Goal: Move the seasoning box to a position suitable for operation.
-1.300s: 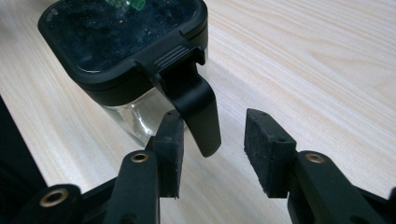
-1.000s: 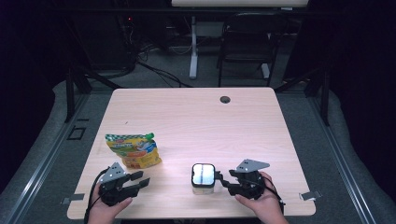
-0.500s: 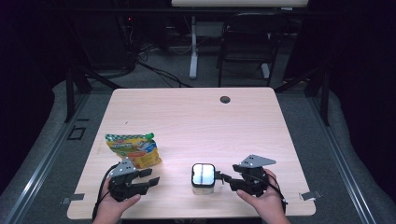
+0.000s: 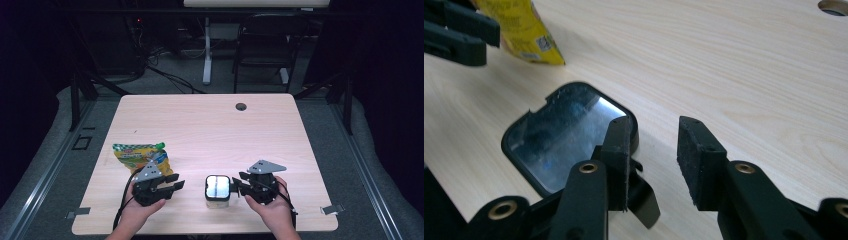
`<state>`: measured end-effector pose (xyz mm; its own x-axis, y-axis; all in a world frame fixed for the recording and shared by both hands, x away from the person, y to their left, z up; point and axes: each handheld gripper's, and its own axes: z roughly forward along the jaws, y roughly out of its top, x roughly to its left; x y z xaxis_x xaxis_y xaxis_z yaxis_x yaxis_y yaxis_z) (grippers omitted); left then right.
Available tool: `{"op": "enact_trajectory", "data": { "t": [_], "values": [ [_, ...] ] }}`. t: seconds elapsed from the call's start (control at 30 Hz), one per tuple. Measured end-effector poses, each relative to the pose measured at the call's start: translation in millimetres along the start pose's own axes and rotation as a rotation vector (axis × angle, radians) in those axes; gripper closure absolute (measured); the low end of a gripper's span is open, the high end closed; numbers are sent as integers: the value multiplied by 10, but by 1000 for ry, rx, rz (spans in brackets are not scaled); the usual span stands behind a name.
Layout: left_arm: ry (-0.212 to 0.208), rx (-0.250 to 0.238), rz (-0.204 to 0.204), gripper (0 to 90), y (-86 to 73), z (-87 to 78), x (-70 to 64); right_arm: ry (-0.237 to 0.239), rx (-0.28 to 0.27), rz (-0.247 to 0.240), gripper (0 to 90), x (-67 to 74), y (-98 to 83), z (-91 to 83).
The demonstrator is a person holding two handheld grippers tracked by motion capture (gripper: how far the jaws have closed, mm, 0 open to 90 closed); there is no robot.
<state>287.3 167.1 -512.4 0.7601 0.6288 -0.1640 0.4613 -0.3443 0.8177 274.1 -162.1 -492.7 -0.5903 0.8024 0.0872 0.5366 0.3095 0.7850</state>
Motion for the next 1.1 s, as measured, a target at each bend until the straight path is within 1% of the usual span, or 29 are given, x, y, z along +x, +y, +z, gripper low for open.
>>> {"op": "enact_trajectory", "data": {
  "t": [0.03, 0.13, 0.17, 0.23, 0.27, 0.3, 0.33, 0.4, 0.43, 0.47, 0.5, 0.53, 0.6, 0.63, 0.67, 0.7, 0.73, 0.77, 0.8, 0.87, 0.97, 1.1],
  "values": [
    [6, 1, 0, 645, 15, 22, -5, 2, -5, 10, 675, 9, 11, 7],
    [7, 10, 7, 656, 45, 58, -6, 4, -13, 15, 679, 28, 27, 17],
    [-2, 8, 3, 659, 65, 97, -13, -11, -12, 10, 680, 51, 28, 26],
    [-3, 13, 4, 666, 78, 117, -19, -15, -7, 8, 682, 57, 26, 26],
    [-1, 17, 10, 673, 88, 132, -24, -23, -4, -2, 690, 65, 22, 25],
    [1, 19, 10, 685, 95, 147, -31, -33, -9, -5, 696, 76, 17, 30],
    [0, 23, 10, 717, 109, 169, -47, -47, -5, -8, 716, 83, 6, 32],
    [-1, 25, 10, 727, 114, 179, -50, -43, -1, -1, 726, 85, -2, 37],
    [-1, 16, 1, 759, 117, 199, -66, -49, 8, -4, 741, 86, -19, 39],
    [-1, 16, 1, 765, 117, 199, -66, -49, 8, -4, 741, 86, -19, 39],
    [-10, 9, -2, 778, 115, 211, -78, -43, 13, 16, 753, 94, -36, 39],
    [-10, 9, -2, 785, 115, 211, -78, -43, 13, 16, 753, 94, -36, 39],
    [-37, -3, -8, 788, 91, 211, -91, -42, 15, 31, 767, 101, -53, 23],
    [-44, 4, 3, 797, 64, 216, -106, -45, 9, 39, 774, 111, -70, 13],
    [-44, 4, 3, 799, 64, 216, -106, -44, 14, 33, 778, 107, -74, 9],
    [-41, 17, 15, 803, 33, 227, -123, -45, 12, 43, 783, 110, -82, 12],
    [-41, 17, 15, 805, 33, 227, -123, -45, 12, 43, 783, 110, -82, 12],
    [-46, 20, 12, 813, 18, 232, -128, -40, 13, 54, 791, 111, -98, 9],
    [-43, 25, 14, 813, 13, 234, -132, -40, 13, 54, 791, 111, -98, 9],
    [-51, 31, 20, 813, 0, 241, -137, -34, 6, 69, 796, 119, -108, 8],
    [-49, 31, 21, 818, -5, 239, -147, -18, 10, 72, 807, 139, -115, 21],
    [-52, 33, 24, 827, -7, 243, -156, -23, 10, 70, 812, 153, -113, 22]
  ]
}}
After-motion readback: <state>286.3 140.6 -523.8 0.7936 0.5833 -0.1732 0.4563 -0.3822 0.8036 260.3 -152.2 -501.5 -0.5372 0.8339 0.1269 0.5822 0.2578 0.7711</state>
